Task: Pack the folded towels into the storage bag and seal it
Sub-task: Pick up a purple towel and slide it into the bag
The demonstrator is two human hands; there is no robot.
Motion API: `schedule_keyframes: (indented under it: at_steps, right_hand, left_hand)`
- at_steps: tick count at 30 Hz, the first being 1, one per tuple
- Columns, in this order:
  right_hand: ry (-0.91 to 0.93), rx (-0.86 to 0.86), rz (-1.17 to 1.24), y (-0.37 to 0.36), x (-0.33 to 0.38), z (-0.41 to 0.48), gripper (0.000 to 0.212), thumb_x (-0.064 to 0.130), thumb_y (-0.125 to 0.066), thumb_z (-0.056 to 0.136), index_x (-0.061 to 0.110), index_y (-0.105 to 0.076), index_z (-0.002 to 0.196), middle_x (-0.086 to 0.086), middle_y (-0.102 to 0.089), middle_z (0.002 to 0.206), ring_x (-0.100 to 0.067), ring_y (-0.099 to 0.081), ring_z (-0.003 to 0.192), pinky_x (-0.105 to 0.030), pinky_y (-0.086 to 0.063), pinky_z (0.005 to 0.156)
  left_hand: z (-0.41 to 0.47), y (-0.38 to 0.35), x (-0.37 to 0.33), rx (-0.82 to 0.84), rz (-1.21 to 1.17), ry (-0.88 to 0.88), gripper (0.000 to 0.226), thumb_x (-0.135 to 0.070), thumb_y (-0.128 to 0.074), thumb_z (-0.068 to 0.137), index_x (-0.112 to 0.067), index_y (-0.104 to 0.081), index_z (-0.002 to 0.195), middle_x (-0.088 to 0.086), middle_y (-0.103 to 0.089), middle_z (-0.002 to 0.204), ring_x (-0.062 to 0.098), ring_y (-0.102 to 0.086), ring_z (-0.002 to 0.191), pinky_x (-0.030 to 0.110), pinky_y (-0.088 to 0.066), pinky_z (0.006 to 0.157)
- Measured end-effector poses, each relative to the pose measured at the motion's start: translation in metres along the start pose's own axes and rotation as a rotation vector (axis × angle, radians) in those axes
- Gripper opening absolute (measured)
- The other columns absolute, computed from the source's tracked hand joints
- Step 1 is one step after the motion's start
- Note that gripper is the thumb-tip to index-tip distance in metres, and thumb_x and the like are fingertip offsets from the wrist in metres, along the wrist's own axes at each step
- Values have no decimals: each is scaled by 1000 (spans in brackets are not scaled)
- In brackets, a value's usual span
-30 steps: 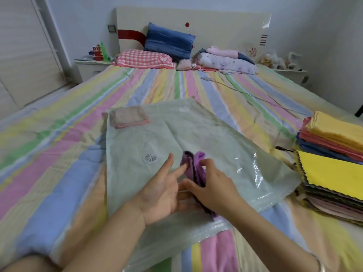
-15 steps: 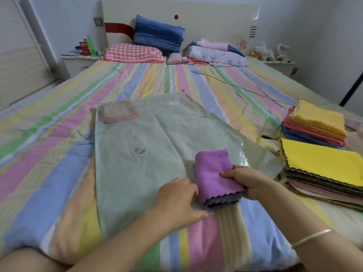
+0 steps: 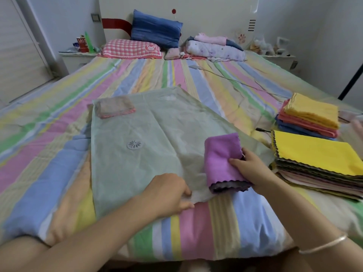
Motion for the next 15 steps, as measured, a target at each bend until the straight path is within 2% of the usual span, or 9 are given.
schedule_keyframes:
  at_steps: [3,5,8,10,13,15]
  right_hand:
    - [10,26,186,13,4,-9,28,2,-53,94,10,-55,121,-9,-67,100,-20,-65,83,-30,-52,70]
    - [15,67,268,17,10,-18,26,1,-53,95,11,-57,119,-9,-68,97,-19,-65,79,-28,-53,67]
    - [29,186,356,15,19,-35,30,2,-55,93,15,-59,120,-11,-71,103,-20,-68,80,-27,-56,64]
    - [31,336,392,10,26,-50,33,2,-58,87,17,-62,116,-9,-73,103,-19,-70,80,-26,-58,65]
    - [-21,637,207,-10,27,-73,37,7,-63,79,19,-65,113,-6,-73,108,-20,-70,92,-26,-57,77]
    - [-48,748,-18,-21,18,-79,35,9,-64,86,19,-63,119,-6,-70,115,-23,-66,105,-30,-53,89]
  left_hand:
    - [1,1,5,47,-104,-14,34,-48,-55,89,-30,-68,115,-13,-66,119,14,-61,106,27,-48,83]
    - [1,4,6,62,-153,-4,28,-36,-52,92,-25,-71,107,-8,-69,109,15,-63,96,27,-48,79]
    - [3,17,13,-48,-183,53,26,-31,-50,88,-16,-71,88,1,-69,87,19,-63,80,33,-51,75]
    - [2,29,20,-123,-261,124,21,-32,-55,90,-22,-74,89,-4,-72,85,13,-65,76,29,-52,74]
    - [-2,52,29,-242,-403,191,18,-32,-61,90,-30,-74,77,-16,-69,69,1,-65,64,24,-51,67]
    - [-4,66,31,-301,-476,210,15,-31,-63,88,-29,-77,84,-16,-70,71,3,-67,66,28,-55,69]
Point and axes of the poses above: each hand's wrist, its own z-axis towards the middle knuckle, its own y-axis out of the back of the hand, x = y × z, the point moved 7 cm from there along z, towards the middle knuckle
